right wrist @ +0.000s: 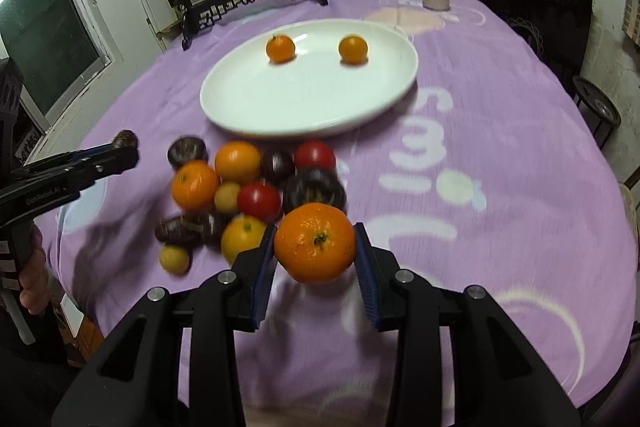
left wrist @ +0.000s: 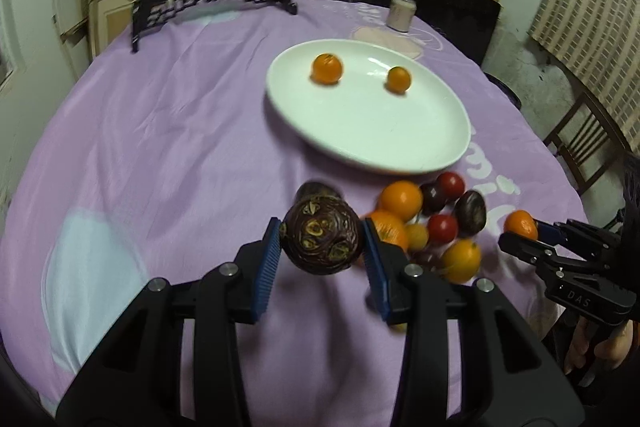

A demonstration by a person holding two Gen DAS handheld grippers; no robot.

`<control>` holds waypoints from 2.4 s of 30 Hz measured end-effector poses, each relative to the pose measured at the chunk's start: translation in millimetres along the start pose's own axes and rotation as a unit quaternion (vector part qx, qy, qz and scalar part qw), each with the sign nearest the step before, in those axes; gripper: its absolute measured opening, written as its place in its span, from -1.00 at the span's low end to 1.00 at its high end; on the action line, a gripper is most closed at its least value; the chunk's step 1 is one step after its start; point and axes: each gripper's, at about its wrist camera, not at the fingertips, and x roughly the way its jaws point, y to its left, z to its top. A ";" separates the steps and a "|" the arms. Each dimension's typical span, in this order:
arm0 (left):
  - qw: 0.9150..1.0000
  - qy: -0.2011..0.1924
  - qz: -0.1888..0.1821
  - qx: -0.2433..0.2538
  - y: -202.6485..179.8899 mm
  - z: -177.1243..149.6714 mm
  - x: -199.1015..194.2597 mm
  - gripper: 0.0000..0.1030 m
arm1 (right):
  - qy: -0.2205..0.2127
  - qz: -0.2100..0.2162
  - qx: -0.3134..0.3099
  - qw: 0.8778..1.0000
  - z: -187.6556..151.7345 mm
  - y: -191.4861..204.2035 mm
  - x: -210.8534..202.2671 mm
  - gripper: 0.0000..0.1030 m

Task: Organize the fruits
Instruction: 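Place the passion fruit and mandarin onto the white plate, opening both tools, then grasp a dark passion fruit with the left tool while the right tool grasps an orange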

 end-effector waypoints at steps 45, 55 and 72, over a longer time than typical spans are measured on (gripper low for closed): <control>0.998 -0.040 0.035 -0.019 -4.4 36.6 1.3 0.52 | -0.031 -0.015 -0.005 0.999 61.2 -0.1 -5.5 0.18; 0.999 -0.022 0.028 -0.011 1.6 -13.0 -18.1 0.62 | -0.005 -0.001 -0.009 1.000 14.3 13.7 -17.8 0.18; 1.000 0.026 0.009 -0.001 1.7 -50.0 -13.4 0.63 | 0.049 0.040 -0.029 0.998 -16.2 35.4 41.6 -0.30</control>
